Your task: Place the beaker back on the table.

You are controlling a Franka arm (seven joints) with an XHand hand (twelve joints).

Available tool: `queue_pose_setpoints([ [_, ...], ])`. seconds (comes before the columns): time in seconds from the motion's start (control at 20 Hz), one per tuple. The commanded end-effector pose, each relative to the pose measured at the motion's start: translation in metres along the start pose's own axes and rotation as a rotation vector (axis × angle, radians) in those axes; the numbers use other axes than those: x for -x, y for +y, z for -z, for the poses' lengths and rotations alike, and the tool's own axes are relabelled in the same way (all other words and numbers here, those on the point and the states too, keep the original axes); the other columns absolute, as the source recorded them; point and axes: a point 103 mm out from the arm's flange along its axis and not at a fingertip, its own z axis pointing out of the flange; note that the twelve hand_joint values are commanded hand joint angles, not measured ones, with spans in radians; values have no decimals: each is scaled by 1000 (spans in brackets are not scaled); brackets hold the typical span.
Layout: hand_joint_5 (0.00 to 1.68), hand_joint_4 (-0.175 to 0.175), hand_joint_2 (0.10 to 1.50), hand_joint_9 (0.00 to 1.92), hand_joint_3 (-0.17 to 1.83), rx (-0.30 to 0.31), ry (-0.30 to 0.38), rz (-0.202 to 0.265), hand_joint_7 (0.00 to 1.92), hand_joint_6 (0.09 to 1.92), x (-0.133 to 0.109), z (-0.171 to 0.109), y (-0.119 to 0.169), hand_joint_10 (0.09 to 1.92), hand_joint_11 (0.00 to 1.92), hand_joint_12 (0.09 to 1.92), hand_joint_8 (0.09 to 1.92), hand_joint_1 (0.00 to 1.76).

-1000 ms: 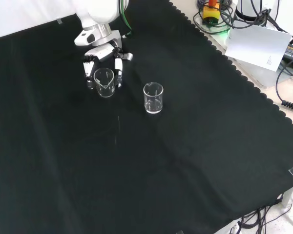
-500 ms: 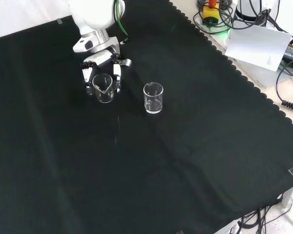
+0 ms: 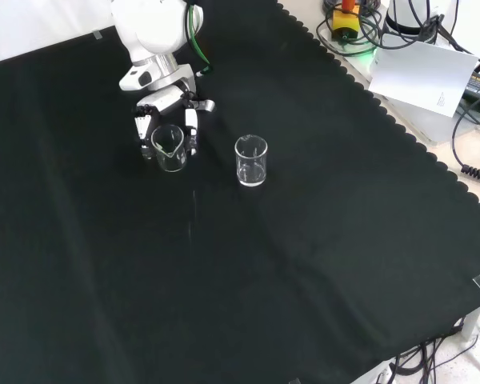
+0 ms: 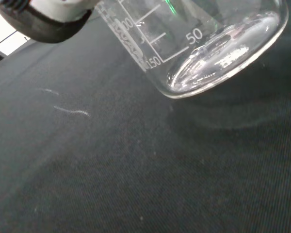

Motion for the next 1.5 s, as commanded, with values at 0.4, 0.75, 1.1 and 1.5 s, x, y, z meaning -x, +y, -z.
queue_pose_setpoints([
  [0.4,1026,-49,1162,1252,-171,-57,53,-18,1003,954,7,-2,-10,445,1299,693,775,1147],
  [0.75,774,-18,1066,1166,-175,-104,-12,-28,789,954,1,2,-16,257,966,975,656,1105],
  [1.1,555,-25,1033,940,-175,-154,-96,-36,600,865,-7,2,-19,254,608,1211,656,1043],
  [1.5,417,-58,1001,708,-175,-140,-63,-75,419,582,-6,12,-22,478,445,1283,692,970],
])
